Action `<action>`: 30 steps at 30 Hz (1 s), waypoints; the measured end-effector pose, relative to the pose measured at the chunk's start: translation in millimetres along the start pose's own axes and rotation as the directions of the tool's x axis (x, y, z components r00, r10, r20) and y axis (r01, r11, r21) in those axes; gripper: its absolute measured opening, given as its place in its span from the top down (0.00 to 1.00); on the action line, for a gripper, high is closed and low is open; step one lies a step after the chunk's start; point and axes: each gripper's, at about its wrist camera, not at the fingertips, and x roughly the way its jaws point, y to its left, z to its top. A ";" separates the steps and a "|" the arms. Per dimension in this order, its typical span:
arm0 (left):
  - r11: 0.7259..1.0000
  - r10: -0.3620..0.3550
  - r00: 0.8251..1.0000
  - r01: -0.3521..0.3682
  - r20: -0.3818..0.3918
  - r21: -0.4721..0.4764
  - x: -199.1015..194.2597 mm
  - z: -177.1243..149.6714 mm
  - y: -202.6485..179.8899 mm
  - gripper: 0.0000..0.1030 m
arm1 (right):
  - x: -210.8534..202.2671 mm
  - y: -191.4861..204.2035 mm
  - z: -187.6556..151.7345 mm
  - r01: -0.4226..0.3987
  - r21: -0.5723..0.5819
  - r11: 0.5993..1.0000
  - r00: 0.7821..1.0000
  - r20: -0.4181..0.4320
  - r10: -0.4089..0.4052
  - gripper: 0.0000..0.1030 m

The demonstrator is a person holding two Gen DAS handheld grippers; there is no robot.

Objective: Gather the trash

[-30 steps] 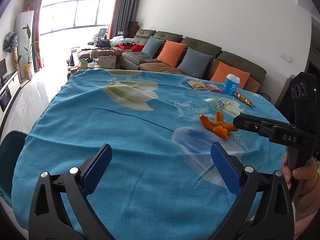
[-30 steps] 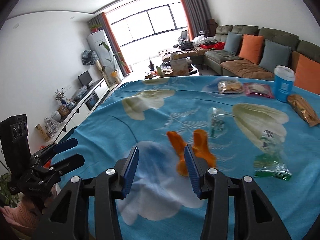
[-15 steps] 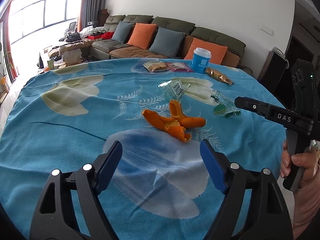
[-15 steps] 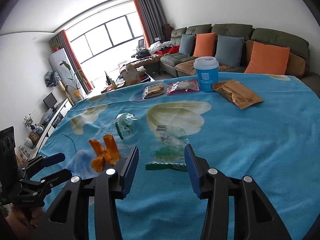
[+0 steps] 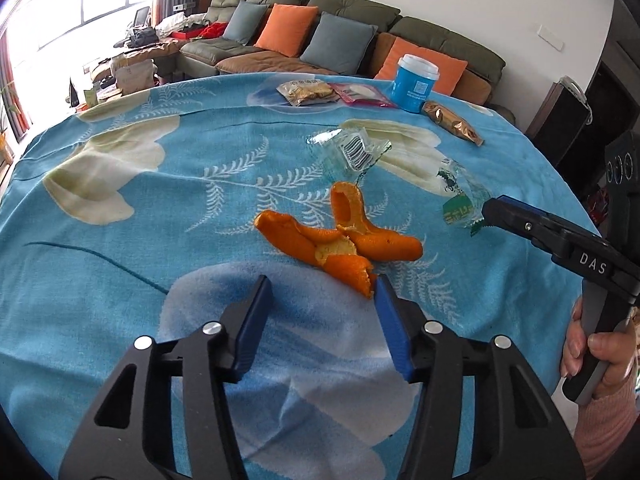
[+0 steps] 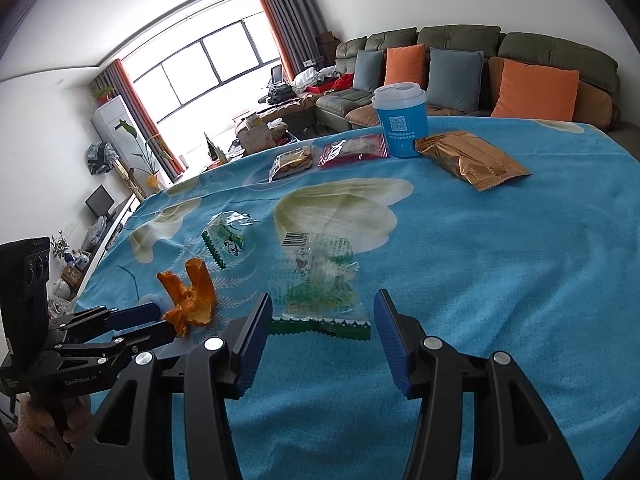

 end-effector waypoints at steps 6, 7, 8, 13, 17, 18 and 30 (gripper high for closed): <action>1.000 -0.021 1.000 0.021 -0.010 -0.012 3.3 0.1 7.0 0.90 | 0.7 -2.1 0.1 -0.019 0.010 1.000 1.000 -0.006 0.019 0.60; 1.000 -0.024 1.000 0.024 -0.010 -0.015 2.8 -0.3 8.2 0.92 | 1.2 -2.2 -0.2 -0.023 0.010 1.000 1.000 -0.011 0.023 0.65; 1.000 -0.025 1.000 0.025 -0.009 -0.016 2.1 -0.7 9.0 0.92 | 2.0 -1.4 0.1 -0.023 0.010 1.000 1.000 -0.014 0.023 0.67; 1.000 -0.017 1.000 0.017 0.005 -0.016 -4.6 -5.1 14.1 0.95 | 2.2 -0.7 0.0 -0.024 0.011 1.000 1.000 -0.017 0.024 0.87; 1.000 -0.014 1.000 0.014 0.025 -0.015 -14.3 -11.6 18.6 0.96 | 2.1 0.0 -0.1 -0.027 0.009 1.000 0.999 -0.017 0.027 0.91; 1.000 -0.012 0.999 0.013 0.030 -0.017 -17.2 -13.3 20.6 0.96 | 1.5 0.1 0.0 -0.027 0.009 1.000 1.000 -0.014 0.027 0.92; 1.000 0.023 0.997 -0.021 0.079 -0.020 -50.9 -34.3 39.5 0.96 | -10.8 4.7 -0.3 -0.081 0.012 0.997 0.997 0.021 0.081 0.92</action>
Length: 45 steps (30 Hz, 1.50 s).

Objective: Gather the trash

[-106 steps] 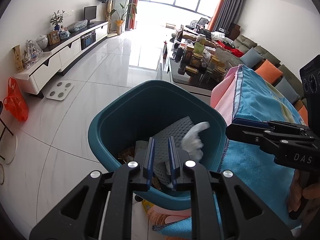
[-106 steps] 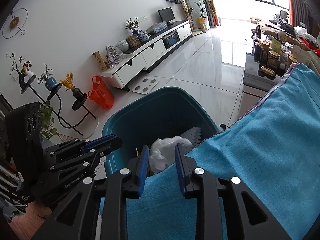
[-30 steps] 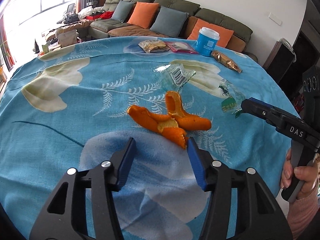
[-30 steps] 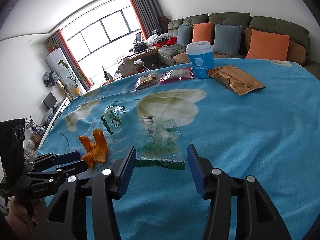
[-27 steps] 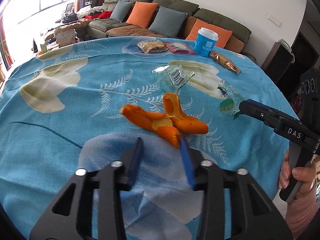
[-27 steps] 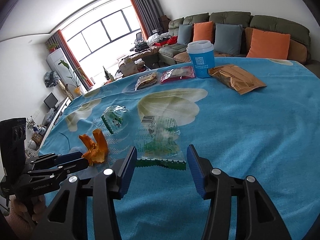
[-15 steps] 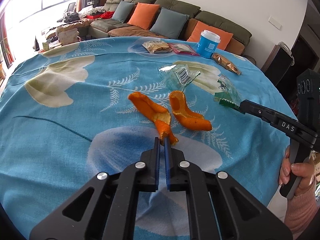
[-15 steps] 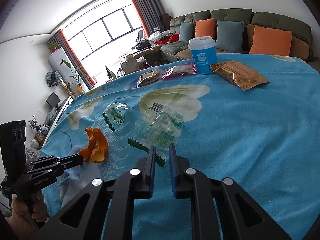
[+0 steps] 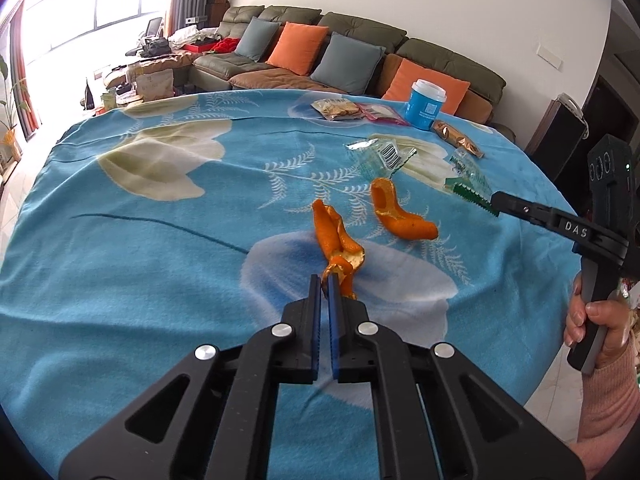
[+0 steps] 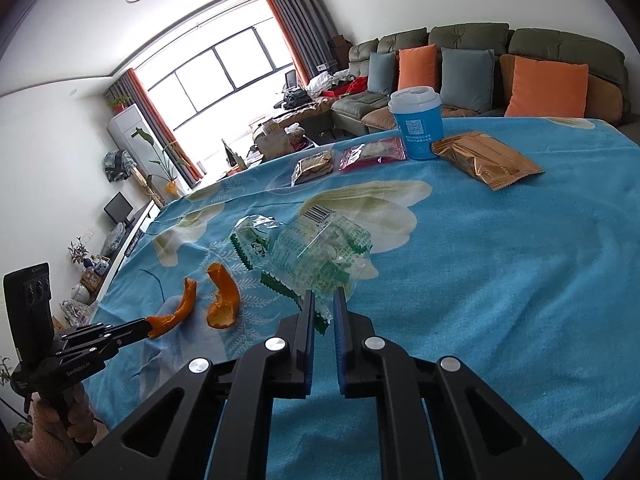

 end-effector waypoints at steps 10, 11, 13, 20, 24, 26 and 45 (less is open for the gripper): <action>0.999 0.035 0.999 -0.035 0.025 -0.003 -27.3 -20.9 17.8 0.91 | -9.2 24.2 1.8 -0.068 -0.045 0.997 0.997 0.024 0.069 0.92; 0.999 0.035 0.999 -0.035 0.019 -0.006 -27.5 -22.6 20.5 0.85 | -8.9 27.8 1.4 -0.074 -0.052 0.996 0.997 0.023 0.075 0.92; 0.999 0.037 0.999 -0.037 0.018 -0.011 -27.9 -25.1 24.2 0.63 | -7.4 34.2 0.6 -0.089 -0.061 0.994 0.996 0.020 0.090 0.92; 1.000 0.012 1.000 -0.012 0.001 0.003 -17.4 -26.4 20.3 0.63 | 0.4 51.1 -1.2 -0.124 -0.081 0.989 0.992 -0.001 0.124 0.92; 1.000 -0.026 1.000 0.026 -0.005 0.000 -12.7 -25.9 17.1 0.93 | 3.9 60.5 -2.5 -0.142 -0.094 0.985 0.990 -0.013 0.142 0.93; 0.999 -0.042 0.999 0.042 -0.002 -0.002 -12.8 -25.7 15.6 0.96 | 5.6 65.7 -2.8 -0.152 -0.102 0.983 0.988 -0.019 0.150 0.92; 1.000 -0.008 0.995 0.008 0.096 -0.002 -79.5 -41.6 44.4 0.74 | 25.9 119.8 -8.0 -0.255 -0.177 0.951 0.966 -0.079 0.244 0.92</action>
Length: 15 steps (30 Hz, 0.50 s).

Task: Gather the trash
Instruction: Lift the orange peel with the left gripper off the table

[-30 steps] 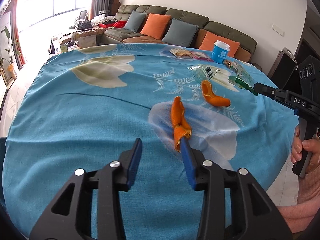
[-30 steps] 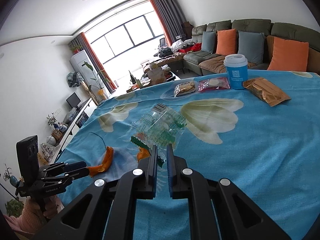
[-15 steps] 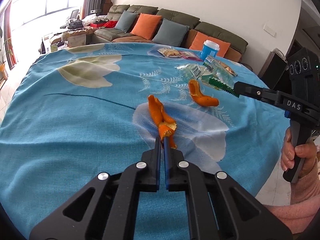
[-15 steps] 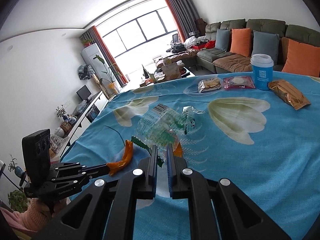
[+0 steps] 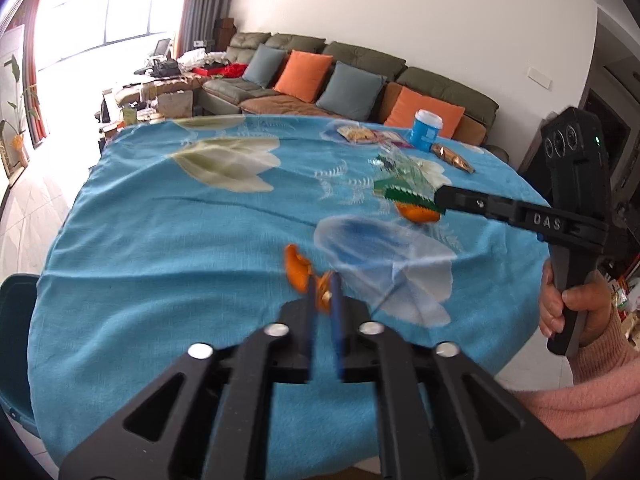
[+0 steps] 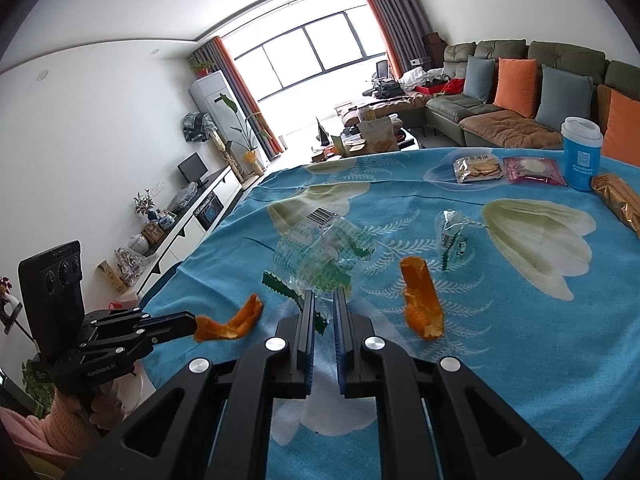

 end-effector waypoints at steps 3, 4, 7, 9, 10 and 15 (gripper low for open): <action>0.999 0.032 0.999 -0.031 -0.016 0.024 2.1 -10.0 0.5 0.55 | 5.5 4.2 -2.0 -0.007 -0.002 1.000 1.000 -0.014 0.007 0.92; 0.999 0.034 0.999 -0.033 -0.024 0.027 4.1 -12.6 -0.1 0.55 | 6.9 5.5 -3.0 -0.008 -0.003 1.000 1.000 -0.018 0.008 0.92; 0.999 0.039 0.998 -0.038 -0.047 0.033 14.8 -17.6 -0.7 0.56 | 10.2 7.5 -4.3 -0.012 -0.004 1.000 1.000 -0.027 0.012 0.92; 0.999 0.035 0.997 -0.034 -0.070 0.018 23.4 -20.2 1.4 0.65 | 11.4 8.9 -4.7 -0.013 -0.004 1.000 0.999 -0.031 0.013 0.92; 0.999 0.034 0.996 -0.033 -0.077 0.010 26.4 -21.3 2.8 0.74 | 11.9 9.9 -5.5 -0.014 -0.004 1.000 0.999 -0.033 0.013 0.92; 1.000 0.028 0.998 -0.029 -0.063 -0.010 24.4 -23.3 6.0 0.86 | 14.2 13.9 -6.4 -0.024 -0.006 1.000 0.999 -0.041 0.024 0.92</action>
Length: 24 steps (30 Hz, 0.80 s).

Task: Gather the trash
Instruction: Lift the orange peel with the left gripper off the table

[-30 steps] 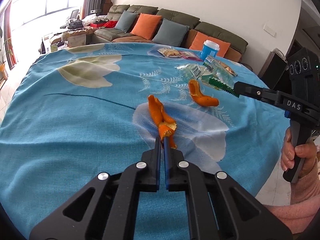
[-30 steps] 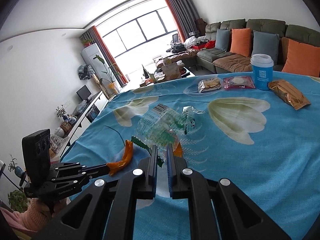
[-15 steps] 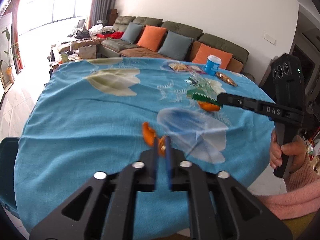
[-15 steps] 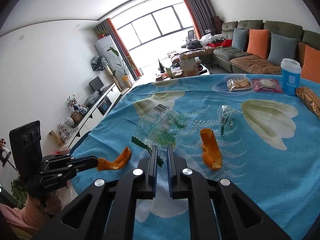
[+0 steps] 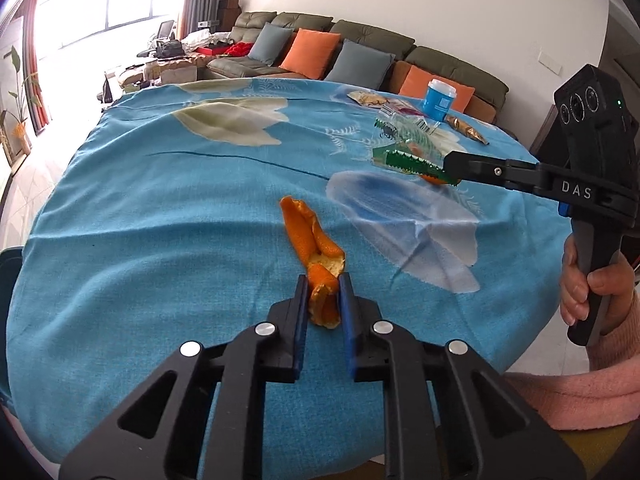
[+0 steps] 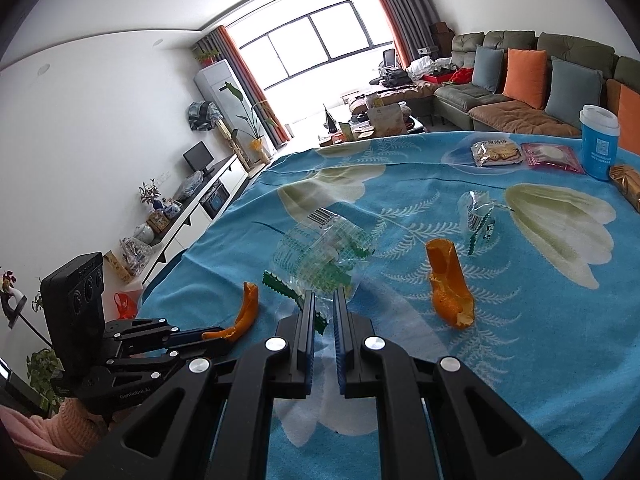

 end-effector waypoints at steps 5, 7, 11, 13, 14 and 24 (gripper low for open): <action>1.000 0.024 0.999 -0.024 0.024 -0.006 -13.2 -1.0 2.9 0.86 | 6.4 9.2 3.6 -0.025 -0.021 0.999 1.000 -0.004 0.025 0.92; 0.999 0.035 0.999 -0.034 0.042 -0.016 -22.1 -0.9 7.0 0.86 | 10.0 16.0 4.8 -0.040 -0.035 0.999 0.999 -0.009 0.040 0.92; 0.997 0.077 0.994 -0.074 0.074 -0.037 -40.5 -1.2 17.1 0.86 | 18.6 30.8 8.0 -0.072 -0.064 0.995 0.997 -0.021 0.071 0.92; 0.995 0.094 0.992 -0.090 0.085 -0.052 -48.9 -2.1 23.6 0.86 | 22.4 38.9 9.7 -0.088 -0.078 0.993 0.996 -0.026 0.086 0.92; 0.993 0.107 0.990 -0.102 0.090 -0.060 -53.0 -2.9 27.3 0.86 | 24.5 43.0 10.5 -0.096 -0.086 0.992 0.995 -0.028 0.094 0.92; 0.969 0.217 0.968 -0.199 0.122 -0.146 -91.5 -13.5 66.9 0.86 | 47.2 88.3 15.9 -0.180 -0.159 0.971 0.983 -0.070 0.171 0.93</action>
